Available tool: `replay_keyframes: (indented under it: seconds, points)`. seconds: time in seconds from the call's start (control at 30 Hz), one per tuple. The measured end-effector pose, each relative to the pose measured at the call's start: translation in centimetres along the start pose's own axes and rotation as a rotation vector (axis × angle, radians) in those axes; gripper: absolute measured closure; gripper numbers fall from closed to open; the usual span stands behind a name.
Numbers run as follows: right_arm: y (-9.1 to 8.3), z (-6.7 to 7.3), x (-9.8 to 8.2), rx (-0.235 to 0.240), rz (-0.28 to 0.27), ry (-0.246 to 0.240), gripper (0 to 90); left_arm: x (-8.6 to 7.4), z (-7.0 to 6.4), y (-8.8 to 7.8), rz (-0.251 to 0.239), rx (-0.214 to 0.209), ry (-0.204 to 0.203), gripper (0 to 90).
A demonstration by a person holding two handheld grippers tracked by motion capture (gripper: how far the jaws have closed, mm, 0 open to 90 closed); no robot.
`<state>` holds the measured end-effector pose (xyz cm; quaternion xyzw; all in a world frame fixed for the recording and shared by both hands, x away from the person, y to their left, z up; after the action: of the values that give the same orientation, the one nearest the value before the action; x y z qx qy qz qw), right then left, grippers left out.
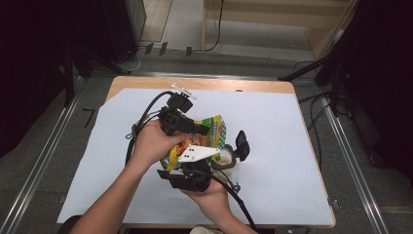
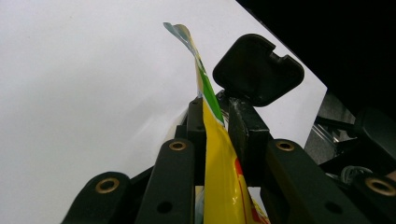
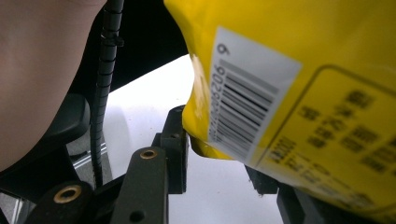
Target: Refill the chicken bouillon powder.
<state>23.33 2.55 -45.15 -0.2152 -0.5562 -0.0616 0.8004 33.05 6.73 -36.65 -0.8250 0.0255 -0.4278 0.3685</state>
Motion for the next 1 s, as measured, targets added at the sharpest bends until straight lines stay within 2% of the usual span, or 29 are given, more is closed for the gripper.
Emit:
replay_keyframes:
  seconds: [0.43,1.0]
  points:
    - [-0.17,-0.36,-0.04,0.0,0.013,-0.014,65.2,0.02,0.14,0.25,-0.003,0.009,-0.003,79.3]
    - [-0.03,-0.37,-0.13,-0.01,0.026,-0.027,65.2,-0.12,0.49,0.29,0.006,-0.017,-0.013,79.4]
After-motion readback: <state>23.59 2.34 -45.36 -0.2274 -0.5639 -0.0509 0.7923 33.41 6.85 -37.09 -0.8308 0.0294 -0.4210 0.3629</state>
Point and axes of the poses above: each handheld gripper's, and its own axes: y roughly forward along the jaws, x roughly out of its top, z roughly to its left, the point moved 4 cm from there along y, roughly forward along the jaws, and after that the axes turned 9 degrees about -z, right-handed, at the moved point
